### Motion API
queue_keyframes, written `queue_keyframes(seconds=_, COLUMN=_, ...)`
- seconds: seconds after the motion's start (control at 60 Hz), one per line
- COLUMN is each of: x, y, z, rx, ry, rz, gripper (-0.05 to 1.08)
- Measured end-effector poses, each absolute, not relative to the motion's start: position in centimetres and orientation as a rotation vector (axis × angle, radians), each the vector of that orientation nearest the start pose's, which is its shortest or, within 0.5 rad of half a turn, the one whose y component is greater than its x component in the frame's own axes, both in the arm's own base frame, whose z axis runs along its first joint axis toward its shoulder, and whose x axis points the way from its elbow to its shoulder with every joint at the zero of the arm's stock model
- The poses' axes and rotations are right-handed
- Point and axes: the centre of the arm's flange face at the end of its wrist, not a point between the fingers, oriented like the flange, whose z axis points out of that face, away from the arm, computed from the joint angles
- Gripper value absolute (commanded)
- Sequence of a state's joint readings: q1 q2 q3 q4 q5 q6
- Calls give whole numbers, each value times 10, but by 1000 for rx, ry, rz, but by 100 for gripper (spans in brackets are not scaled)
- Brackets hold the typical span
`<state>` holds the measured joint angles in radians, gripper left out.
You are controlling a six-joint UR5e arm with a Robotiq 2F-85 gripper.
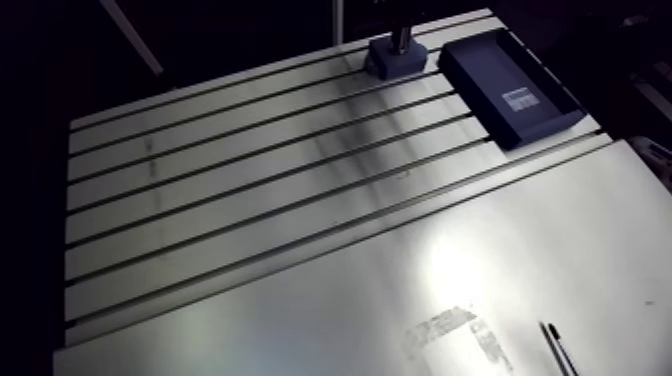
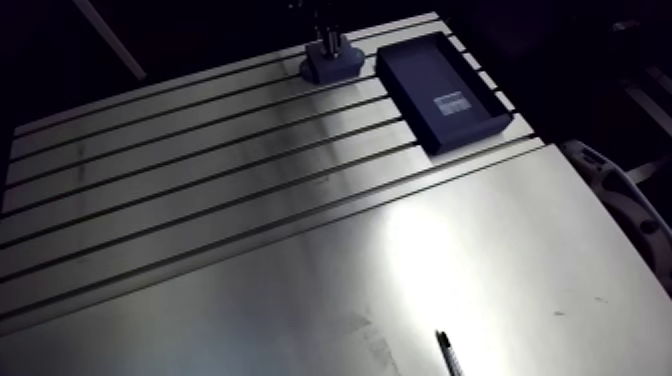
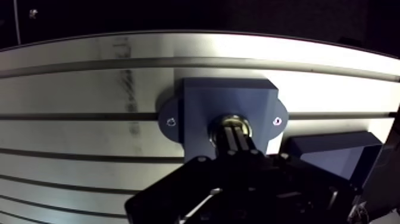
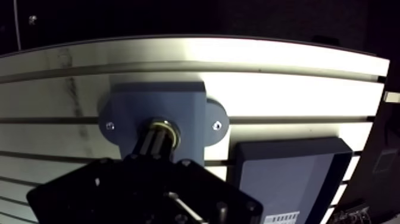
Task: Pick up the bearing and press it into the housing until flush.
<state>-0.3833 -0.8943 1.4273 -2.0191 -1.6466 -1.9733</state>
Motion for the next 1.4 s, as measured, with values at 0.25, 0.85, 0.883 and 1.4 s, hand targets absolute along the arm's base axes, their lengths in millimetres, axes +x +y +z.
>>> queue_keyframes(seconds=0.25, x=-692, y=144, z=185, rx=-34, ry=3031, rz=56, gripper=108)
queue_keyframes(seconds=0.85, x=-693, y=143, z=181, rx=-37, ry=3027, rz=53, gripper=108)
queue_keyframes(seconds=0.883, x=-693, y=142, z=181, rx=-38, ry=3027, rz=53, gripper=108)
queue_keyframes(seconds=1.4, x=-698, y=142, z=202, rx=-42, ry=3051, rz=63, gripper=108)
